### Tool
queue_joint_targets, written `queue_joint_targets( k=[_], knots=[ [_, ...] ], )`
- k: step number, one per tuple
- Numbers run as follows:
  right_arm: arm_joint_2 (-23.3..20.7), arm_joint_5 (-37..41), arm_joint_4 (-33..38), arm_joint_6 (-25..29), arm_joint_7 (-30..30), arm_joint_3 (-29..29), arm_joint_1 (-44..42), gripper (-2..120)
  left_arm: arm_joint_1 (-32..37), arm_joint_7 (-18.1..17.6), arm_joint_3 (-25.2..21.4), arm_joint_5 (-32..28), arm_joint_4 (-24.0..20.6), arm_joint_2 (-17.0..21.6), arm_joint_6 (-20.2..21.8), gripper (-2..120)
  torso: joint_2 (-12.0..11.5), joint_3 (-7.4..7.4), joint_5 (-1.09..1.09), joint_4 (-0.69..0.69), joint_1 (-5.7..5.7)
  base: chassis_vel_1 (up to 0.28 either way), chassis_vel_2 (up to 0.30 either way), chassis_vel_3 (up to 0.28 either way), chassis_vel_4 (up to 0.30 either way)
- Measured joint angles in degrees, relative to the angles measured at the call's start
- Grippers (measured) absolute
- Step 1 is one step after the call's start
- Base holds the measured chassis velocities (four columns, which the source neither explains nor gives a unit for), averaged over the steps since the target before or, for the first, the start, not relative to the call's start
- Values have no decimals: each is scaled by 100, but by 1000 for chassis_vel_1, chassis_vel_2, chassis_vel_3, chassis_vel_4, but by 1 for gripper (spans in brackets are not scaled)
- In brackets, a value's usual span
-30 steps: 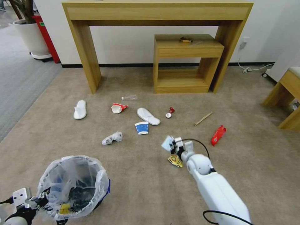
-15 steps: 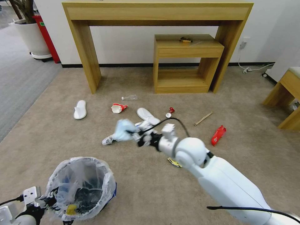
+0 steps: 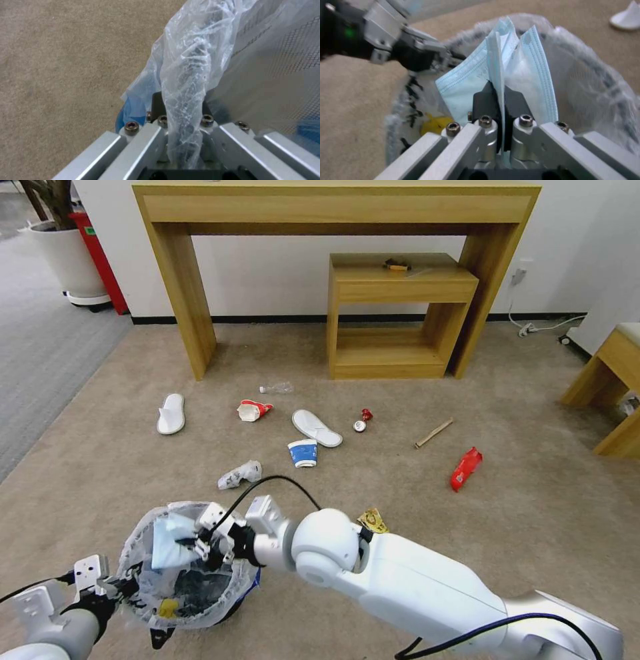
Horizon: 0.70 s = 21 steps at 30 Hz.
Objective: Pick up the trash bin and place the garbage on the floor into it.
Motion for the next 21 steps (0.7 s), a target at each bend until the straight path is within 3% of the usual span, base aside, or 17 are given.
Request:
queue_joint_targets(
  k=[5, 7, 11, 16, 20, 21],
  knots=[
    [165, 115, -39, -262, 305, -3, 0, 23, 36, -3, -1, -1, -14, -9, 0, 0, 0, 0, 1, 1, 0, 0, 0, 0, 0],
    [185, 120, -51, -269, 334, -3, 1, 26, 43, -5, -1, 0, -26, -10, 0, 0, 0, 0, 0, 0, 0, 0, 0, 0, 0],
    [203, 123, -63, -272, 432, 8, -8, 47, 74, -7, -24, -4, -91, -23, -1, 0, 0, 0, 1, 0, 0, 0, 0, 0, 0],
    [156, 106, -2, -124, 554, 46, -56, 62, 67, -6, -69, -14, -92, -32, -4, 0, 0, 0, 1, 0, 0, 0, 0, 0, 0],
    [-47, 5, 218, 69, 700, 587, -150, 81, 96, 24, -153, -26, -92, -47, -7, 0, 0, 0, 2, 1, 0, 0, 0, 0, 0],
    [-47, 5, 218, 69, 700, 587, -150, 81, 96, 24, -153, -26, -92, -47, -7, 0, 0, 0, 2, 1, 0, 0, 0, 0, 0]
  ],
)
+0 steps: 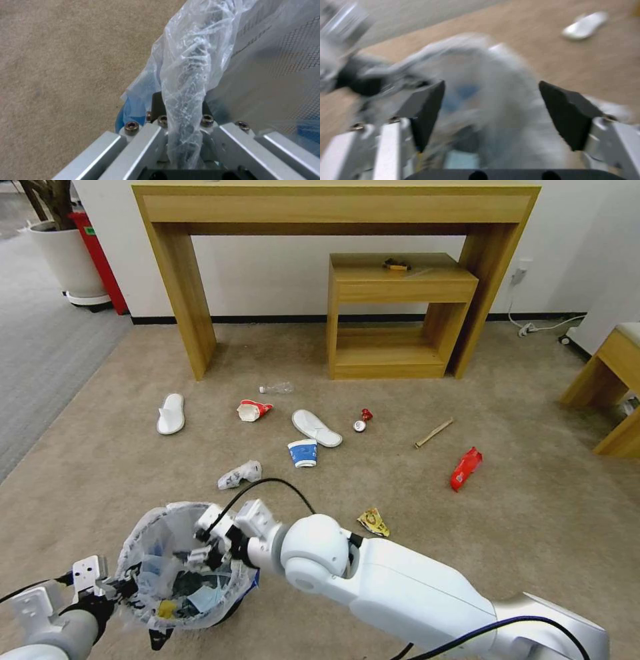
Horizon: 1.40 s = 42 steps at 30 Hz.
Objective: Pick up the trash bin and place the garbage on the floor into it.
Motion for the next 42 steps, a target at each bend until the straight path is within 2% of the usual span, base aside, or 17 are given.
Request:
queue_joint_targets(
  k=[3, 4, 6, 7, 12, 15, 17, 20, 21, 25, 30, 33, 42],
  knots=[
    [-356, -159, 38, 35, -12, 736, -246, 94, 14, 25, -20, -3, -18, -33, -1, 0, 0, 0, 1, 0, 0, 0, 0, 0, 0],
    [-356, -159, 38, 35, -12, 736, -246, 94, 14, 25, -20, -3, -18, -33, -1, 0, 0, 0, 1, 0, 0, 0, 0, 0, 0],
    [-796, -337, -84, 118, -182, 1275, -488, 99, 27, 41, -28, -3, -37, -53, -2, 0, 0, 0, 2, 0, 0, 0, 0, 0, 0],
    [-1023, -437, -190, 172, -285, 1528, -633, 100, 33, 46, -34, -2, -42, -62, -4, 0, 0, 0, 1, -1, 1, 0, 0, 0, 0],
    [-1397, -708, -509, 377, -533, 2060, -1043, 100, 35, 65, -36, -1, -45, -88, -5, 0, 0, 0, 2, -2, 0, 0, 0, 0, 0],
    [-1582, -1160, -1244, 774, -997, 2818, -1860, 100, 45, 72, -41, 9, -65, -123, -7, 0, 0, 0, 1, -1, 0, 0, 0, 0, 0],
    [-1578, -1232, -1424, 826, -1095, 2977, -2024, 100, 51, 76, -41, 12, -81, -126, -7, 0, 0, 0, 2, -2, 0, 0, 0, 0, 0],
    [-1439, -1505, -2147, 1086, -1347, 3457, -2405, 100, 68, 79, -20, 38, -114, -148, -7, 0, 0, 0, 2, -2, 0, 0, 0, 0, 0],
    [-1439, -1505, -2147, 1086, -1347, 3457, -2405, 100, 68, 79, -20, 38, -114, -148, -7, 0, 0, 0, 2, -2, 0, 0, 0, 0, 0],
    [-1141, -1974, -3009, 1559, -1700, 3786, -2451, 100, 99, 78, 38, 108, -176, -164, -7, 0, 0, 0, 1, -2, 0, 0, 0, 0, 0],
    [-798, -2279, -3585, 1842, -1938, 3843, -2248, 100, 128, 78, 63, 162, -196, -175, -7, 0, 0, 0, -2, -1, 0, 0, 0, 0, 0],
    [-363, -2718, -4237, 1988, -2268, 3885, -1966, 100, 226, 93, 86, 257, -220, -176, -8, 0, 0, 0, -1, 1, 0, 0, 0, 0, 0],
    [62, -3150, -5029, 2069, -2337, 3898, -1622, 100, 344, 175, 78, 344, -285, -204, -8, 0, 0, 0, -1, 0, 0, 0, 0, 0, 0]
  ],
)
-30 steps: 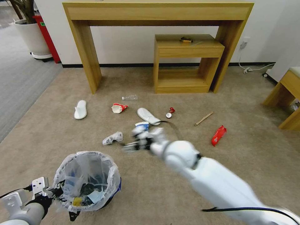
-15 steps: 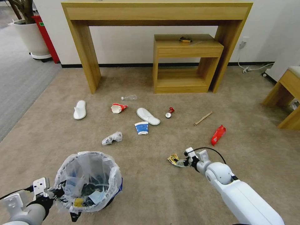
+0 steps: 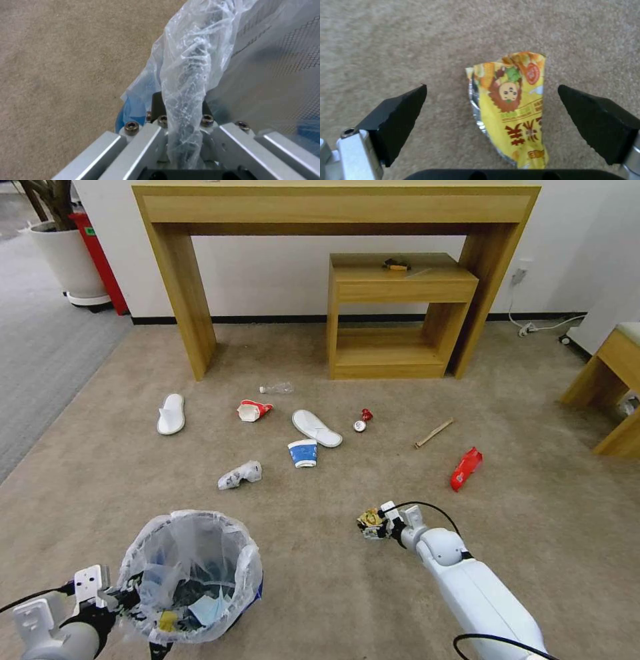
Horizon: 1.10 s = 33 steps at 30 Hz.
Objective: Pick up the trash bin and place the garbage on the floor into it.
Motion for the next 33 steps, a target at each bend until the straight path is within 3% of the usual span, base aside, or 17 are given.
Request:
queue_joint_targets(
  k=[7, 26, 30, 33],
  knots=[
    [55, -114, -218, 8, 47, 27, 63, 98, -15, 28, 64, 83, -5, -37, 0, 0, 0, 0, 0, -1, 0, 0, 0, 0, 0],
    [181, -228, -458, 56, 8, 71, 132, 32, -28, 5, 108, 107, -95, -10, 0, 0, 0, 0, 0, -1, 0, 0, 0, 0, 0],
    [206, -275, -520, 75, 61, 74, 116, 11, -15, -14, 134, 104, -154, -20, 0, 0, 0, 0, 0, -1, 0, 0, 0, 0, 0],
    [197, -286, -509, 75, 94, 75, 97, 5, -7, -16, 142, 103, -169, -29, 0, 0, 0, 0, 0, -1, 0, 0, 0, 0, 0]
  ],
)
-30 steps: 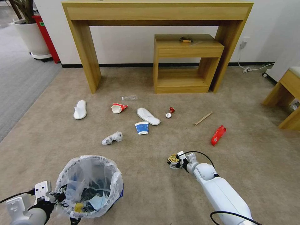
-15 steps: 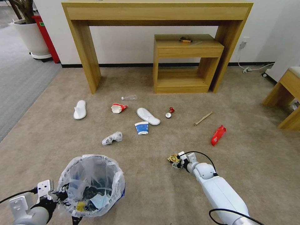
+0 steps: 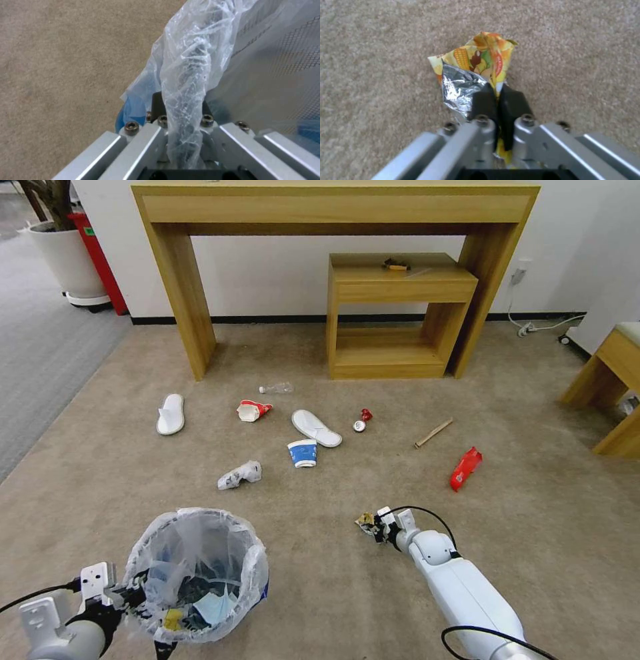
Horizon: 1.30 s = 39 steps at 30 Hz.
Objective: Pick up the trash bin and place the garbage on the floor into it.
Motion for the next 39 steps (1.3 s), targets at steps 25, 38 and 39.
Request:
queue_joint_targets(
  k=[25, 38, 39],
  knots=[
    [-1378, 2119, 4553, -762, 147, -235, -127, 0, 36, -2, 12, -37, -110, -83, 1, 0, 0, 0, -2, 0, 0, 0, 0, 0, 0],
    [-934, 2680, 6087, -1236, 563, -2669, 762, 0, -65, -30, 153, 55, -80, -100, 1, 0, 0, 0, -1, 2, 0, 0, 0, 0, 0],
    [-852, 2720, 6145, -1300, 591, -2886, 837, 0, -70, -50, 174, 61, -87, -106, 1, 0, 0, 0, -2, 1, 0, 0, 0, 0, 0]
  ],
)
